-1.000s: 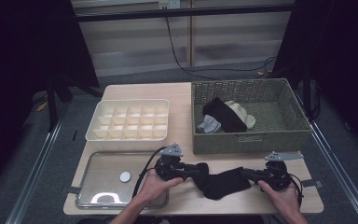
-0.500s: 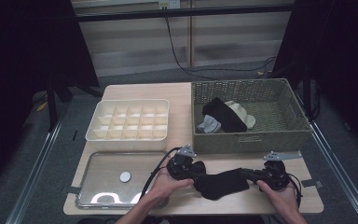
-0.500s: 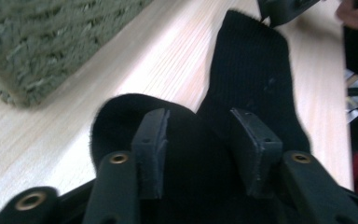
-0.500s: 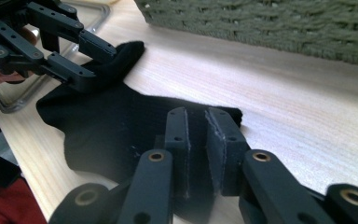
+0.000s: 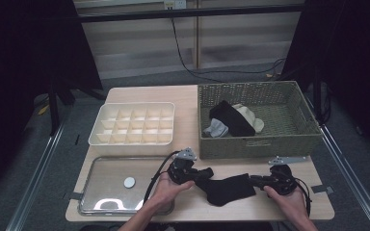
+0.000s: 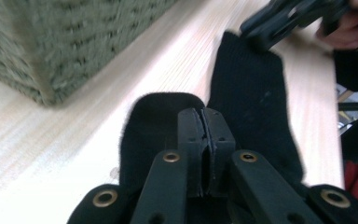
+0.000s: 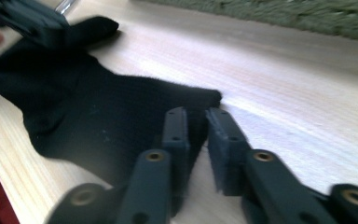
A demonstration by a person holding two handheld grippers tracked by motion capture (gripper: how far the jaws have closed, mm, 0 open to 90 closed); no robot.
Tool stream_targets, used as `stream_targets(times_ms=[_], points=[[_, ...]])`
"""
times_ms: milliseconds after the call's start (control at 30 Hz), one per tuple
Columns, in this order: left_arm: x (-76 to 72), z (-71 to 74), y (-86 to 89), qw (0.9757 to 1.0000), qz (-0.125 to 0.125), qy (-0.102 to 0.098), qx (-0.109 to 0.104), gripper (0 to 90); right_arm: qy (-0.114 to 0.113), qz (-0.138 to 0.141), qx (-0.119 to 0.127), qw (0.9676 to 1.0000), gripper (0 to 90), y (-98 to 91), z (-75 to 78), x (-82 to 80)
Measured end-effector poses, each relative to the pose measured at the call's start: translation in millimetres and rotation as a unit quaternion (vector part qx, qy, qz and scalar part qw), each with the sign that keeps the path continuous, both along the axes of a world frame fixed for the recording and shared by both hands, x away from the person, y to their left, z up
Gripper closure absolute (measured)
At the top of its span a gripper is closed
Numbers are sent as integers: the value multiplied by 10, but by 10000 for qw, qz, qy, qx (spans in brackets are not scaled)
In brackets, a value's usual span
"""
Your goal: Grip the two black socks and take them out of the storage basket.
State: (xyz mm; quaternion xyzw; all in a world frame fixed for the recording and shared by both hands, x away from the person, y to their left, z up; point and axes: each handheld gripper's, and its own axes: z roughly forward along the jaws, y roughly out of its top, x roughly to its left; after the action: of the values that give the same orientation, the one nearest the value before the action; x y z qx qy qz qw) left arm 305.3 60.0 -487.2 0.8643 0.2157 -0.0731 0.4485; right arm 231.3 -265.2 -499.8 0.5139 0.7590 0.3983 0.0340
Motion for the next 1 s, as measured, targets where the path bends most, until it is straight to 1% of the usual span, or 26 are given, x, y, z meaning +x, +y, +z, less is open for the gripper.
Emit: stream_targets(times_ms=[67, 100, 200, 300, 367, 433, 567, 600, 667, 767, 800, 867, 1000], points=[[-25, 56, 41, 9999, -20, -70, -100, 873, 5, 31, -23, 10000, 863, 24, 2, 1], [-41, 80, 66, 9999, -11, -101, -123, 873, -20, 44, -4, 10000, 880, 24, 5, 4], [-76, 117, 164, 9997, 25, -135, -204, 872, 6, 23, 29, 10000, 892, 4, 14, -1], [-107, 127, 279, 9996, 73, -153, -225, 872, -36, -46, 28, 10000, 893, -41, 38, -24], [-120, 132, 344, 9996, 91, -165, -190, 872, -88, -51, 47, 9999, 894, -71, 46, -39], [-129, 120, 397, 9997, 129, -117, -148, 870, -72, -61, 81, 9999, 894, -79, 60, -55], [-146, 52, 467, 9998, 211, -21, -20, 850, -110, 60, -2, 9999, 894, -35, 63, -65], [-147, 38, 488, 9997, 230, -5, 30, 839, -80, 62, -24, 9999, 894, -29, 63, -65], [-146, 41, 524, 9996, 292, 1, 20, 828, -66, 36, -40, 10000, 894, -33, 62, -60], [-141, 57, 589, 9995, 298, 21, 39, 805, -105, 1, -37, 9999, 893, -64, 68, -56], [-142, 60, 601, 9995, 299, 8, 65, 798, -69, -19, -4, 10000, 893, -80, 67, -60], [-142, 68, 639, 9995, 323, 51, 42, 772, -77, -63, -32, 9999, 892, -110, 59, -61], [-139, 117, 703, 9991, 427, -6, -11, 730, -100, -161, -12, 9998, 886, -144, 70, -64]])
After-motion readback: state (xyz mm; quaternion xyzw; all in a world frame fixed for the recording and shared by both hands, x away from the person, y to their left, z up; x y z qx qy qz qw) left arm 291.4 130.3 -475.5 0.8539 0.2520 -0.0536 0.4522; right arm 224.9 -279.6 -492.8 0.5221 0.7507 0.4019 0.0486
